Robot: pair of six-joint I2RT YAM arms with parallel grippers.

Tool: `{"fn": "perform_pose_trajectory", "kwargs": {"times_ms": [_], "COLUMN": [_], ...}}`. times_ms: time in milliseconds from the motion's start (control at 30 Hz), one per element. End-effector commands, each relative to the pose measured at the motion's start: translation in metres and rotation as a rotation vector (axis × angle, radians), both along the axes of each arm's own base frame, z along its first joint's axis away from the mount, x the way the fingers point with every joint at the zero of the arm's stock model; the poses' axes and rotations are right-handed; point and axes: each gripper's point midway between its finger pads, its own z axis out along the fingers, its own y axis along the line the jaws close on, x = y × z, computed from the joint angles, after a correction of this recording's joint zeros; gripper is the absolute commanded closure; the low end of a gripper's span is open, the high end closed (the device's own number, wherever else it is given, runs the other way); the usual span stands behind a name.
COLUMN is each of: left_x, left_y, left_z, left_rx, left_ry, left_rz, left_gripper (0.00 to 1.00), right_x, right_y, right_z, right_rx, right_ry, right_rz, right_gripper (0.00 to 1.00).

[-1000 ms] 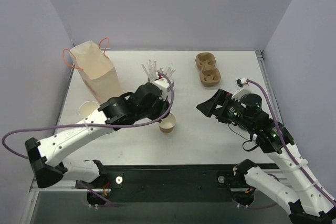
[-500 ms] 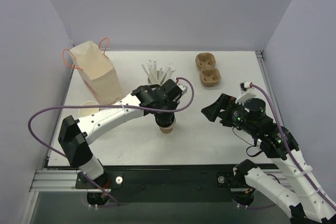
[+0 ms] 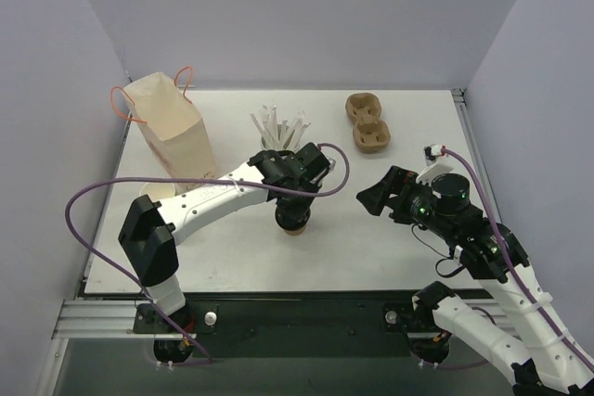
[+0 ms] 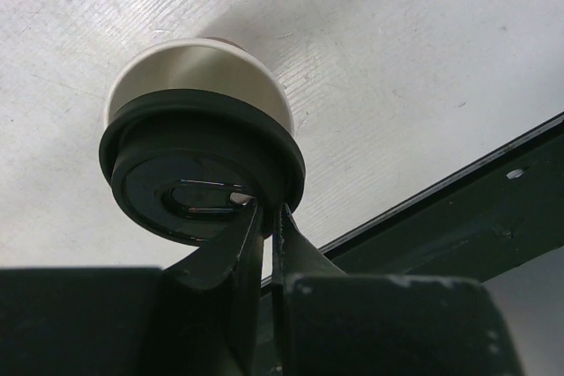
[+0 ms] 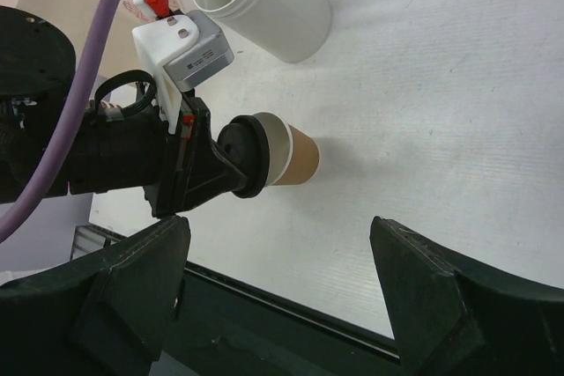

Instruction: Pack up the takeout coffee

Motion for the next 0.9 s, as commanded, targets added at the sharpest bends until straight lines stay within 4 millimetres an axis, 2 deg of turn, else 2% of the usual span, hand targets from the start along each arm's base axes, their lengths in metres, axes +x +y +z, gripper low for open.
{"fn": "perform_pose_trajectory", "kwargs": {"times_ms": [0,67,333,533,867], "left_x": [0.012,0.013,0.017,0.022,0.017], "left_y": [-0.015,-0.016,-0.019,-0.017,-0.018], "left_z": [0.014,0.012,0.012,0.020,0.016], "left_rx": [-0.060,-0.062,-0.058,-0.031,0.021], "left_ry": [-0.019,-0.014,-0.021,-0.043,-0.025], "left_rz": [0.013,0.012,0.009,0.013,-0.003], "left_gripper": [0.92,0.88,0.88,0.88,0.87], "right_x": [0.000,-0.001,-0.001,0.000,-0.001], "right_y": [-0.006,-0.006,-0.006,-0.006,-0.007], "right_z": [0.006,0.007,0.006,0.002,0.004], "right_rx": [-0.007,-0.008,-0.011,-0.022,-0.021], "right_ry": [-0.031,-0.034,-0.032,-0.024,-0.036], "right_rz": [-0.018,-0.019,-0.014,-0.015,-0.011], "right_gripper": [0.14,0.14,0.14,0.14,0.14]}}
